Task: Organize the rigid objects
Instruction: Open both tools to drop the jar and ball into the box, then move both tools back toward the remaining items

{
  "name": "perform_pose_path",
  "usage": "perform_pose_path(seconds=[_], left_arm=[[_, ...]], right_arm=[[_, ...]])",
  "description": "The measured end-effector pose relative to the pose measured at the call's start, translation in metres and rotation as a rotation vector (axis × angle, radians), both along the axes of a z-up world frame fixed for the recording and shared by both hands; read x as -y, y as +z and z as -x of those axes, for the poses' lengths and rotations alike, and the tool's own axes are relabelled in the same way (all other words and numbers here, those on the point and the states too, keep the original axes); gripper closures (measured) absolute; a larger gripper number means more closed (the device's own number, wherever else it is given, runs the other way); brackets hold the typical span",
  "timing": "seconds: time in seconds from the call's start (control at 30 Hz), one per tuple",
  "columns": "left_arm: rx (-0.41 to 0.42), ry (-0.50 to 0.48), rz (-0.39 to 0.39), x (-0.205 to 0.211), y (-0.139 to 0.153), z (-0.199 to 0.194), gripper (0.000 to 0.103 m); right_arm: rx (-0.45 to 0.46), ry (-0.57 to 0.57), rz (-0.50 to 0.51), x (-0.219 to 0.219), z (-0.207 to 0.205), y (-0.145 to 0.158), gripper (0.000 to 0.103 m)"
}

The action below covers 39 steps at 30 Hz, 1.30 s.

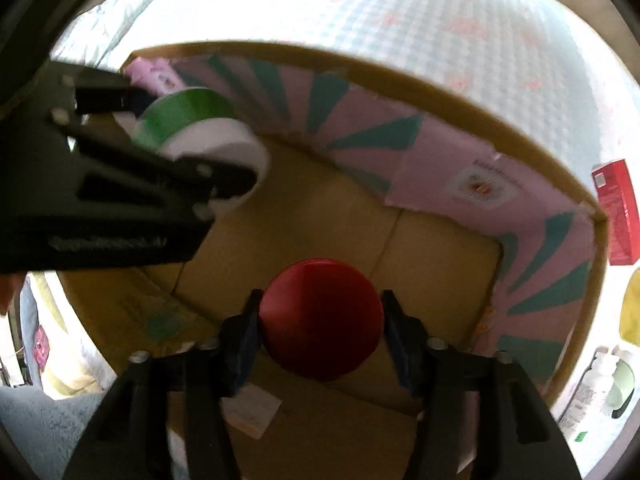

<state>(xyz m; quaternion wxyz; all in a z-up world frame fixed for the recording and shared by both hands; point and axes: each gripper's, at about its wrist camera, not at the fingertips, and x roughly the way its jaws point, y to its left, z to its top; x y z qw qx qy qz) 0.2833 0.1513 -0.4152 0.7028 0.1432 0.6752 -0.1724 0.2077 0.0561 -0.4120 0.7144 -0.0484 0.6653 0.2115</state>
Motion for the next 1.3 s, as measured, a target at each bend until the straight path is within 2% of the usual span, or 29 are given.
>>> perform_pose_path(seconds=[0.03,0.13,0.3,0.5,0.63,0.8,1.0,1.1,1.3], left_arm=[[0.002,0.004,0.003,-0.001,0.001,0.001,0.0],[0.013,0.004,-0.02,-0.002,-0.001,0.004,0.0],[0.006,0.011,-0.014,-0.001,-0.002,0.012,0.0],[0.025,0.041,-0.006,-0.003,0.011,0.009,0.0],[0.059,0.048,0.003,-0.014,0.035,0.013,0.0],[0.13,0.103,0.042,-0.036,0.094,0.024,0.0],[0.258,0.183,0.055,-0.069,0.173,0.052,0.0],[0.303,0.225,0.086,-0.092,0.209,0.068,0.0],[0.416,0.241,0.102,-0.1,0.26,0.108,0.0]], right_arm=[[-0.027,0.004,-0.009,-0.001,0.003,-0.003,0.0],[-0.008,0.013,-0.006,-0.006,0.013,-0.003,0.0],[0.001,-0.032,-0.029,-0.008,0.026,-0.002,0.0],[0.024,-0.039,-0.014,-0.01,0.03,0.001,0.0],[0.044,-0.051,-0.01,-0.003,0.034,0.01,0.0],[0.086,-0.077,0.014,-0.003,0.045,0.052,0.0],[0.196,-0.151,0.063,0.006,0.035,0.128,0.0],[0.269,-0.205,0.086,0.008,0.046,0.167,0.0],[0.321,-0.298,0.047,0.015,0.061,0.221,0.0]])
